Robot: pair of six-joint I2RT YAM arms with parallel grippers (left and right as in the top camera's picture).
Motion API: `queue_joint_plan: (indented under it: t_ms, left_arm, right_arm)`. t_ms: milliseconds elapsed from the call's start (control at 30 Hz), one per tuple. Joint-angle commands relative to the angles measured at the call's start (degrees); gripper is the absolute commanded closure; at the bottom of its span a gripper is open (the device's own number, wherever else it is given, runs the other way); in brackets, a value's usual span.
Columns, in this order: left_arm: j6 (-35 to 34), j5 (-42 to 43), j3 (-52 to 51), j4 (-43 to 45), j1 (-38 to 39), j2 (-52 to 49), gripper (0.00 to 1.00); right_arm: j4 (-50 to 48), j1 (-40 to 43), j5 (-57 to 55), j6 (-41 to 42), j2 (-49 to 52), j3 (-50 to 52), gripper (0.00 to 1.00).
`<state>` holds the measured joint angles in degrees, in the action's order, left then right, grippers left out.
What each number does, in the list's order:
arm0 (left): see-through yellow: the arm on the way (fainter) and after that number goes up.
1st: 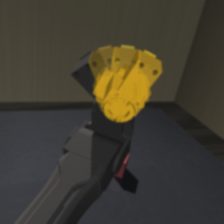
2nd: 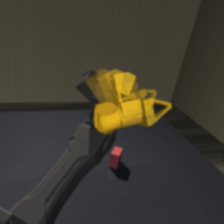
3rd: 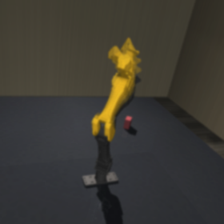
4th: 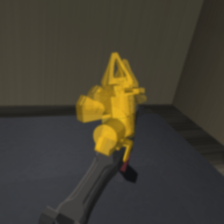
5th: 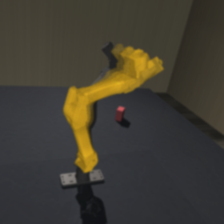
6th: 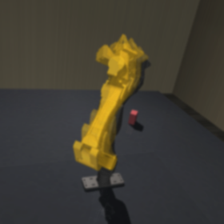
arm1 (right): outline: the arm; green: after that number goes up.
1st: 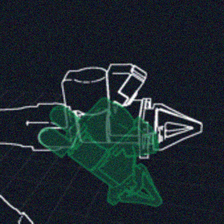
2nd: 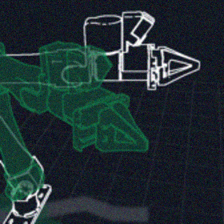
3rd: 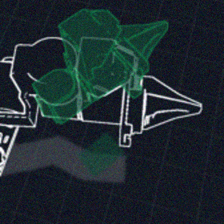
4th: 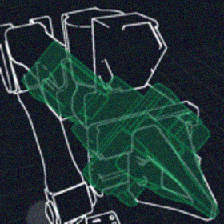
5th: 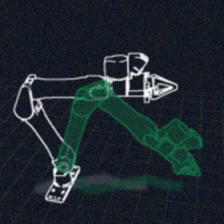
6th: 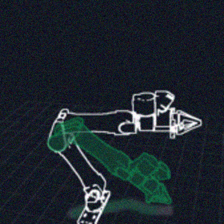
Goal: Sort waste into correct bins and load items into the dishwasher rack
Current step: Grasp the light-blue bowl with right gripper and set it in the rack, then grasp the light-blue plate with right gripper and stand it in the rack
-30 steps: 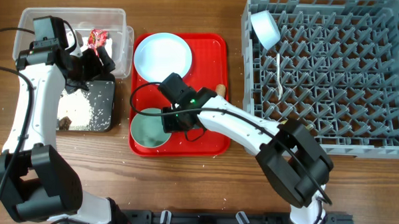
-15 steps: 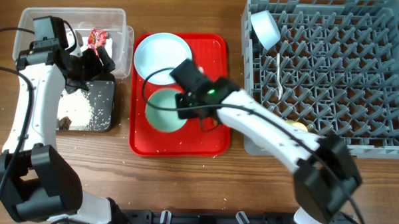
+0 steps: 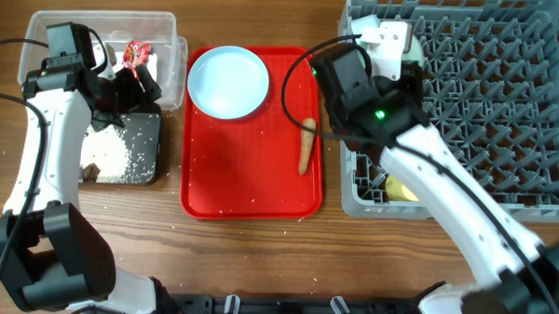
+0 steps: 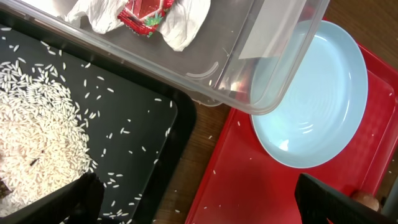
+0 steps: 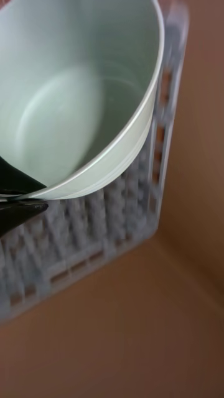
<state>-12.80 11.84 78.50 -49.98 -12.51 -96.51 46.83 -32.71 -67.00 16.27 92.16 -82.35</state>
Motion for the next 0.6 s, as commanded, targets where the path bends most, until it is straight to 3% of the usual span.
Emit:
queue_joint_plan:
  t_ms: [0,67,233,467,500,567]
  left_arm:
    - [0.33,0.07,0.70,-0.02,-0.24,1.25,0.00]
    - [0.33,0.07,0.70,-0.02,-0.24,1.25,0.00]
    - [0.33,0.07,0.70,-0.02,-0.24,1.25,0.00]
    - [0.33,0.07,0.70,0.00,-0.24,1.25,0.00]
    - [0.33,0.07,0.70,-0.02,-0.24,1.25,0.00]
    - [0.33,0.07,0.70,-0.02,-0.24,1.25,0.00]
  right_arm:
    - [-0.98,4.33,-8.37,-14.01,6.54,-0.79,0.96]
    - [-2.05,5.73,-8.41,-21.20,10.32,-0.79,0.96]
    - [-2.45,5.62,-0.02,-22.56,15.23,-0.57,0.96]
    - [-1.70,5.35,0.96,-22.56,17.03,-0.50,0.95]
    - [-0.72,4.85,1.57,-22.71,17.03,-0.50,0.90]
    - [2.10,2.45,5.33,-25.55,17.03,-0.50,0.69]
